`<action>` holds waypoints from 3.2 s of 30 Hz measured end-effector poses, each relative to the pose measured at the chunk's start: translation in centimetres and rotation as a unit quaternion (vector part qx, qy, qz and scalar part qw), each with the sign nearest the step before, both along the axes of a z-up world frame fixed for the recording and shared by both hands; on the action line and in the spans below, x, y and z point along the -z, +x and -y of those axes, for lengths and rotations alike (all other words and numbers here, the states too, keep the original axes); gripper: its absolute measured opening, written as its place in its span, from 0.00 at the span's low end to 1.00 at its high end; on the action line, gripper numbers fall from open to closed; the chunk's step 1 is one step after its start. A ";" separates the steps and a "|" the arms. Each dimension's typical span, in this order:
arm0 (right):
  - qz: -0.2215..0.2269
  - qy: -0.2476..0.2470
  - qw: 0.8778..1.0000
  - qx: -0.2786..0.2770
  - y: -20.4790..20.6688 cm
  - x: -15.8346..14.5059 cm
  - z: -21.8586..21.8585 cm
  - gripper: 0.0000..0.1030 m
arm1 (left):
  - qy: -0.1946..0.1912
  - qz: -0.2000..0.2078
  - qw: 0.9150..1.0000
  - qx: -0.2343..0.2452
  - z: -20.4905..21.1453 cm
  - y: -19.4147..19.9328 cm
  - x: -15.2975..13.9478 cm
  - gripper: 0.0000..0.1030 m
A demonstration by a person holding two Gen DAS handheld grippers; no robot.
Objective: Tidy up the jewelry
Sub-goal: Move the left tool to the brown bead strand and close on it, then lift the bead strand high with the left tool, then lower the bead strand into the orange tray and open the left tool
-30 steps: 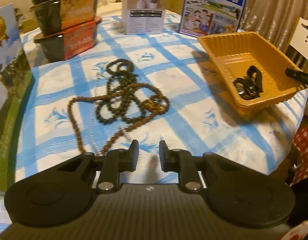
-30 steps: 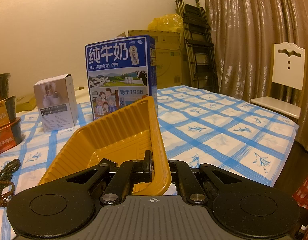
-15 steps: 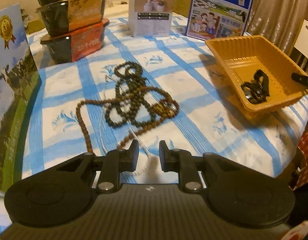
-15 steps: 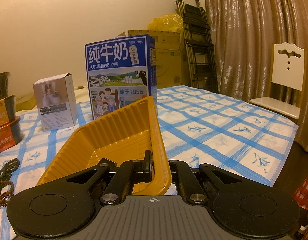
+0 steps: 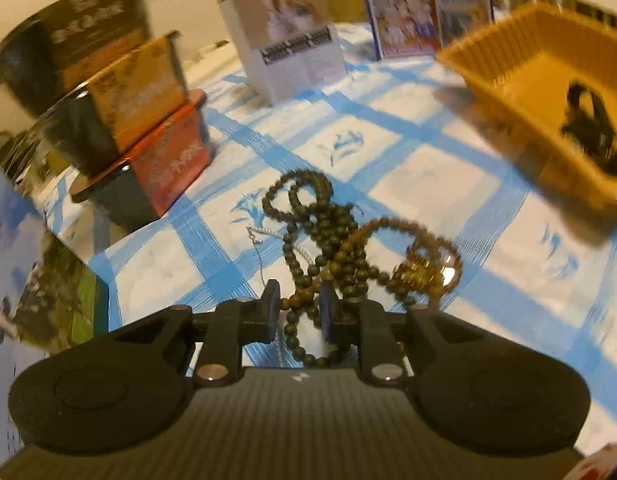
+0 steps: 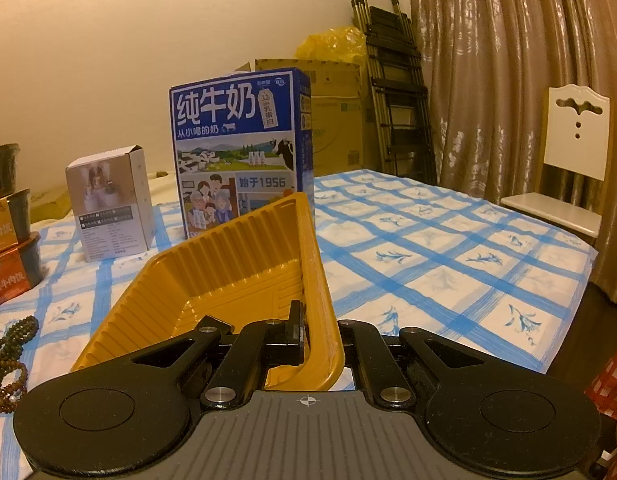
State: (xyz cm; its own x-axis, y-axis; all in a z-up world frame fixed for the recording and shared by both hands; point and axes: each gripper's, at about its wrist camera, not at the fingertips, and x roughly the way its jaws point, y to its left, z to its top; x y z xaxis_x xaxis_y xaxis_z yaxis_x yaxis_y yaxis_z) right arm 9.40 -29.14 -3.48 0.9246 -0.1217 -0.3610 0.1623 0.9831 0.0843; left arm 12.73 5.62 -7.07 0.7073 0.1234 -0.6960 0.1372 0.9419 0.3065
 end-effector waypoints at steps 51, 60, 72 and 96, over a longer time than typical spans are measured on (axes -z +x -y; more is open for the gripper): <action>-0.005 0.005 1.000 0.001 0.2 0.4 0.0 0.05 | -0.163 0.236 0.958 0.018 -0.7 -6.5 -25.3 0.06; -0.004 0.006 1.000 0.000 0.3 0.4 0.0 0.05 | -0.162 0.250 0.954 0.035 0.3 -6.3 -27.1 0.06; -0.001 0.004 1.000 -0.002 0.3 -0.1 -0.4 0.05 | -0.219 0.231 0.942 0.109 4.5 -4.0 -27.1 0.06; 0.008 0.005 1.000 -0.011 0.1 -0.7 -0.6 0.06 | -0.375 0.030 0.910 0.173 18.0 6.6 -15.1 0.05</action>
